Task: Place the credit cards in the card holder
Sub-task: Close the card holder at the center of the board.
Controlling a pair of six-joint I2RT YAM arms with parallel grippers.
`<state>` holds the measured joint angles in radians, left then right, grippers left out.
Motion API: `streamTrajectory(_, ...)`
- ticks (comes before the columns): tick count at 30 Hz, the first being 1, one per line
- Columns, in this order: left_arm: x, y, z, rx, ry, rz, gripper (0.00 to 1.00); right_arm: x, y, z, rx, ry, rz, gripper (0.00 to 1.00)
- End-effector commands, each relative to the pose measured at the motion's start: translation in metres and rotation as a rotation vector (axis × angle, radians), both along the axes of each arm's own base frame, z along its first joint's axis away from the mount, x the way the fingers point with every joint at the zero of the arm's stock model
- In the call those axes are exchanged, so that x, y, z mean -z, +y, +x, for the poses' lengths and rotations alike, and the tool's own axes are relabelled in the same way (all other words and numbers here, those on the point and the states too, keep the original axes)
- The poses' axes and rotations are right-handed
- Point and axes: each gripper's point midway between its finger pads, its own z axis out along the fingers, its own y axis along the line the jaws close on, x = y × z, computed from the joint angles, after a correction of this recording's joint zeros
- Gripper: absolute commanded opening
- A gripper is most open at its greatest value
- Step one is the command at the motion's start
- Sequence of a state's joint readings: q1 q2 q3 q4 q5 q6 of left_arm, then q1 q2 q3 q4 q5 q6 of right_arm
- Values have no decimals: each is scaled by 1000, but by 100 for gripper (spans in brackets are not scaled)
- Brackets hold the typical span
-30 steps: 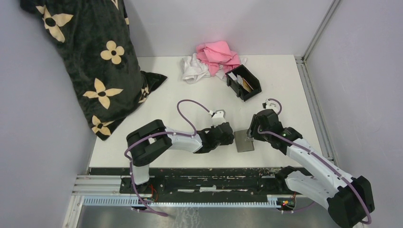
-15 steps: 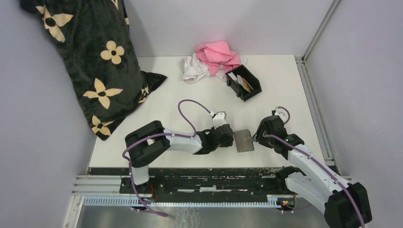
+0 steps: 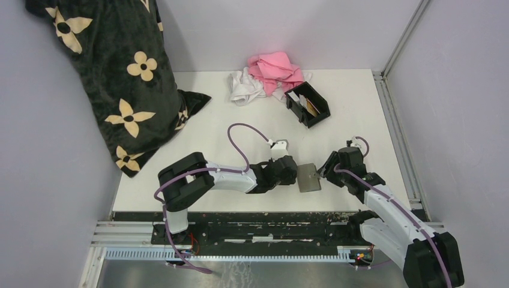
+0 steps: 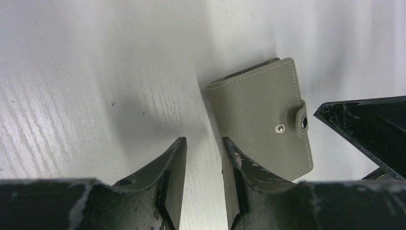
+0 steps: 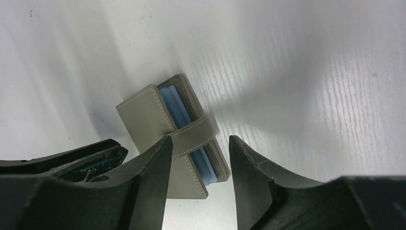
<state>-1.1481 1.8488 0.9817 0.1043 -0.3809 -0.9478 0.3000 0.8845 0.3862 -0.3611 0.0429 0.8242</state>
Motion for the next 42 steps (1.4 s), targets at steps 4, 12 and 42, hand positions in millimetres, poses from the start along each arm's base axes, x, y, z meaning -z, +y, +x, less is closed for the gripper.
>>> streamTrajectory(4, -29, -24, 4, 45, -46, -54, 41, -8, 7, 10, -5, -51, 73, 54)
streamTrajectory(12, -24, -31, 3, 59, -30, -52, 41, -9, 9, 9, -14, -52, 98, 54)
streamTrajectory(42, 1, -41, 2, 66, 4, -24, 42, 9, 15, 6, -35, -31, 137, 54)
